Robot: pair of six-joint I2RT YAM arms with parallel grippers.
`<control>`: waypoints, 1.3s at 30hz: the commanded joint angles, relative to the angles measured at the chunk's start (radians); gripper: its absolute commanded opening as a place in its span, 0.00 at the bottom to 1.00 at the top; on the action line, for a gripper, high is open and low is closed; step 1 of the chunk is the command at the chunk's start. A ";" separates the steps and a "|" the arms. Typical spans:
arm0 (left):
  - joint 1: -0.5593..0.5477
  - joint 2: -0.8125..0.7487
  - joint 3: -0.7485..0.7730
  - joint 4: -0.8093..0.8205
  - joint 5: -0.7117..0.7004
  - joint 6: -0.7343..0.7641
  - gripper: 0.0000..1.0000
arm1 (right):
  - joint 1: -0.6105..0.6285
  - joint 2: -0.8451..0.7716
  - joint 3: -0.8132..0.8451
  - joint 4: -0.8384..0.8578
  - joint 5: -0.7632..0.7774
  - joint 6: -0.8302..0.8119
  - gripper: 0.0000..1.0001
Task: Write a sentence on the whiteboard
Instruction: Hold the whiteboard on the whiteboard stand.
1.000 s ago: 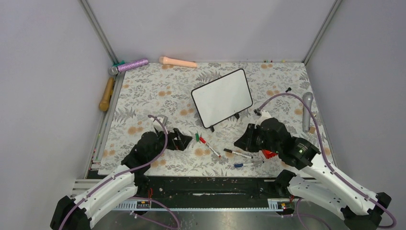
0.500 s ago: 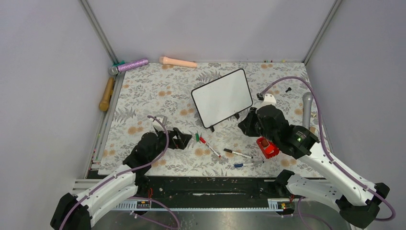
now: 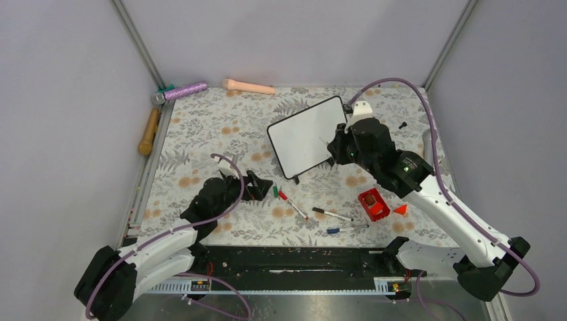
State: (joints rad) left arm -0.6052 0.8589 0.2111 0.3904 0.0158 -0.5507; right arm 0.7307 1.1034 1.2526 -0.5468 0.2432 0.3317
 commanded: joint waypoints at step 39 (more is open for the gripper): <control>0.295 0.933 0.404 0.764 0.593 -0.146 0.64 | -0.492 0.307 0.180 -0.033 -0.303 -0.035 0.00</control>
State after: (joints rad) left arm -0.3107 1.8023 0.5934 1.0943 0.5724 -0.7151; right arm 0.3561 1.2949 1.2903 -0.6170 0.0429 0.2268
